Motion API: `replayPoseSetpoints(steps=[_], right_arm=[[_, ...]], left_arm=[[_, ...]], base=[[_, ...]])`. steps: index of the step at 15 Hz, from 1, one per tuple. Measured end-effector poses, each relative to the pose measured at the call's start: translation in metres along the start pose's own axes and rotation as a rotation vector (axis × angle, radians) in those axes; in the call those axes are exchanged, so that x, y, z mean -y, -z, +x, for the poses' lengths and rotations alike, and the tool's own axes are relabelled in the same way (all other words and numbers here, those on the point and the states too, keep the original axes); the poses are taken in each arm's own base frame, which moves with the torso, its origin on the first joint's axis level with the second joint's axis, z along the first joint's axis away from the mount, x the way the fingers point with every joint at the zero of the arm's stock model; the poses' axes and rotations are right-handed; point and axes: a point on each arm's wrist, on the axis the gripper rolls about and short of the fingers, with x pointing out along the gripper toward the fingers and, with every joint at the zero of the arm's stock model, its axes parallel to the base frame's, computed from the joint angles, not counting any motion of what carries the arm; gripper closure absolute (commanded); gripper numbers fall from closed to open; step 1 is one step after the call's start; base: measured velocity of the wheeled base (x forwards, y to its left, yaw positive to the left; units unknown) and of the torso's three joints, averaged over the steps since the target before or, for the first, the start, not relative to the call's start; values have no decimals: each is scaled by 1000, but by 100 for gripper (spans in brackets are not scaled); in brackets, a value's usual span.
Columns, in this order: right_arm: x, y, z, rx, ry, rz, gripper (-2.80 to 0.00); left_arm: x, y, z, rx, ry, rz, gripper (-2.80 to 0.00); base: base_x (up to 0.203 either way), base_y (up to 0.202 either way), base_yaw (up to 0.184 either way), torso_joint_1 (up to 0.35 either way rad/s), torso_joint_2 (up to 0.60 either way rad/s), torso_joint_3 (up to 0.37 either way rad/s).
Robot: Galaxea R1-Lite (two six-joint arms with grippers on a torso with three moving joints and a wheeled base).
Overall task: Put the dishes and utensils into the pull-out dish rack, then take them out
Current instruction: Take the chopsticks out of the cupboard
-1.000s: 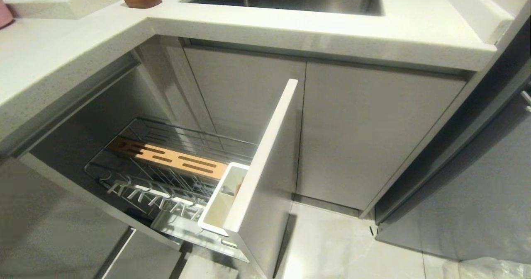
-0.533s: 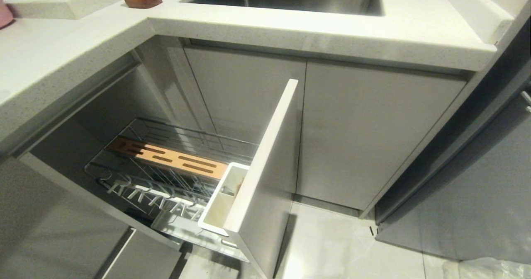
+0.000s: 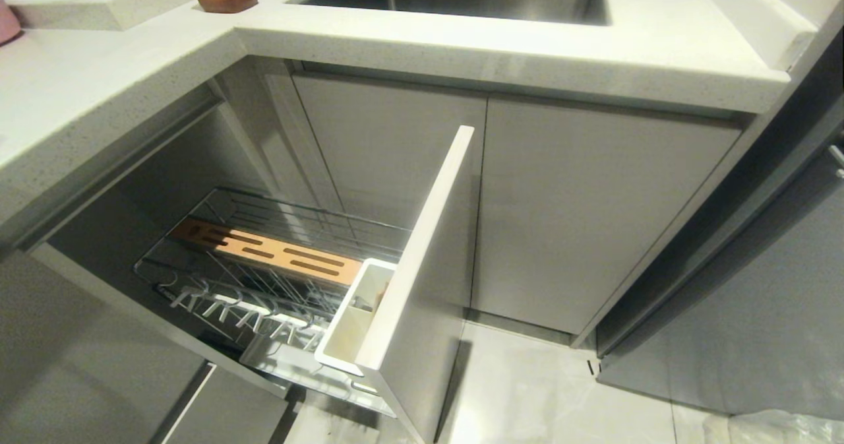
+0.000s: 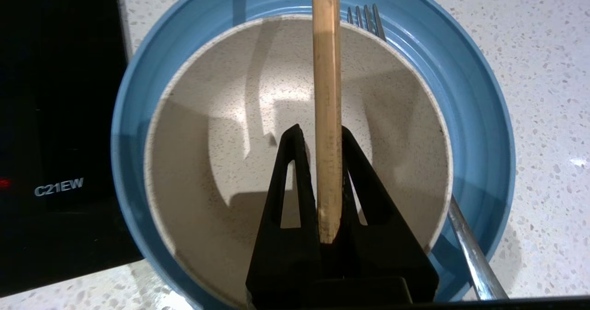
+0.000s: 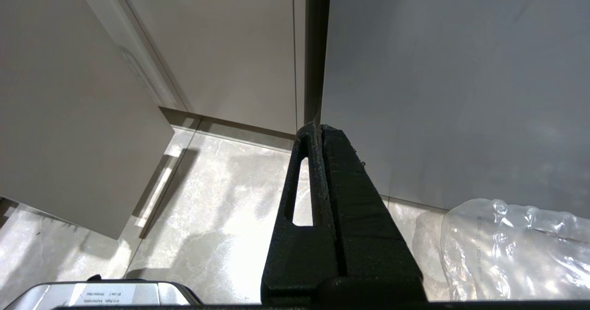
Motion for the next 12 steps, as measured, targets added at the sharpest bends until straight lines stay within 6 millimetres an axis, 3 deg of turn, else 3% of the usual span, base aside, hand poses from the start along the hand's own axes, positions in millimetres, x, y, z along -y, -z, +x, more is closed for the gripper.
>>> replayPoseSetpoints(steps=[6,12], right_arm=[[0,0,0,0,0,0,0],[0,0,0,0,0,0,0]], left_arm=[[1,-2,14,-35,7,-68,0],[2,-3,15,-67,26,-90,0]], base=[[0,0,0,0,0,0],[0,0,0,0,0,0]])
